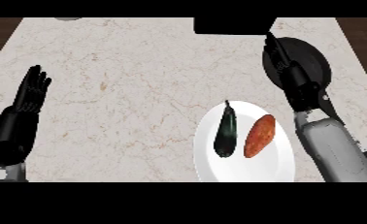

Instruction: Pick the sweet potato from the plate and place it in the pan

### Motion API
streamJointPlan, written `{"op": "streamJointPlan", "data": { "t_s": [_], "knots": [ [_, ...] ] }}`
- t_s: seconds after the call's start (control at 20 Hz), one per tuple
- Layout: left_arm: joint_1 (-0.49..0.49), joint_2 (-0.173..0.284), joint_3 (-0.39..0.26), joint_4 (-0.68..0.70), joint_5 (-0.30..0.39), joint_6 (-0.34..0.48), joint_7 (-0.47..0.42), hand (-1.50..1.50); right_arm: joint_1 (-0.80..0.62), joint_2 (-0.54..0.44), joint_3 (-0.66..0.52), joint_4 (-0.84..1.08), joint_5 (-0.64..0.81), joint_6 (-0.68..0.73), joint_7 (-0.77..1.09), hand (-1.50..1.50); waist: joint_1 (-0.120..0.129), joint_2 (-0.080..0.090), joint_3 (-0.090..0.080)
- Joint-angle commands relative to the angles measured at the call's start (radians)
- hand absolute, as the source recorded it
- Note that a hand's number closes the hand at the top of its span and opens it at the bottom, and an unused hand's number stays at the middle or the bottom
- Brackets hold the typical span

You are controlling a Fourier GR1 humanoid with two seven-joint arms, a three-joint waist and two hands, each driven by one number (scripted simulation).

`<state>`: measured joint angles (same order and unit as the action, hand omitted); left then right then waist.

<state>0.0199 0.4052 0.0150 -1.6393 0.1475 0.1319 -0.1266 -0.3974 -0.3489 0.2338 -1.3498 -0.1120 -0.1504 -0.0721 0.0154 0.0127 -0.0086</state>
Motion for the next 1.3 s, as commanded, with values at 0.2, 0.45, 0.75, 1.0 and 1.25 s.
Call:
{"op": "streamJointPlan", "data": {
  "t_s": [0.2,0.45,0.75,1.0,1.25],
  "knots": [
    [-0.073,-0.052,0.024,0.042,0.068,0.026,0.169,0.00,0.076,-0.034,-0.245,-0.199,-0.263,0.083,-0.057,1.50,-0.058,-0.018,0.010],
    [-0.093,-0.100,0.000,0.051,0.096,0.058,0.269,0.00,0.376,-0.116,-0.191,-0.265,0.059,-0.154,-0.116,1.50,-0.108,-0.027,0.008],
    [-0.093,-0.116,-0.030,-0.002,0.090,0.062,0.320,0.00,0.762,-0.212,-0.240,-0.516,0.121,-0.162,-0.097,-1.50,-0.065,-0.023,0.008],
    [-0.143,-0.099,-0.029,-0.021,0.090,0.052,0.389,0.00,0.799,-0.360,-0.331,-0.664,0.124,-0.040,0.011,-1.50,-0.032,-0.017,0.008],
    [-0.173,-0.146,-0.050,0.063,0.063,0.044,0.314,0.00,0.703,-0.457,-0.277,-0.733,0.217,0.037,0.241,-1.50,-0.016,-0.011,0.007]
  ]
}}
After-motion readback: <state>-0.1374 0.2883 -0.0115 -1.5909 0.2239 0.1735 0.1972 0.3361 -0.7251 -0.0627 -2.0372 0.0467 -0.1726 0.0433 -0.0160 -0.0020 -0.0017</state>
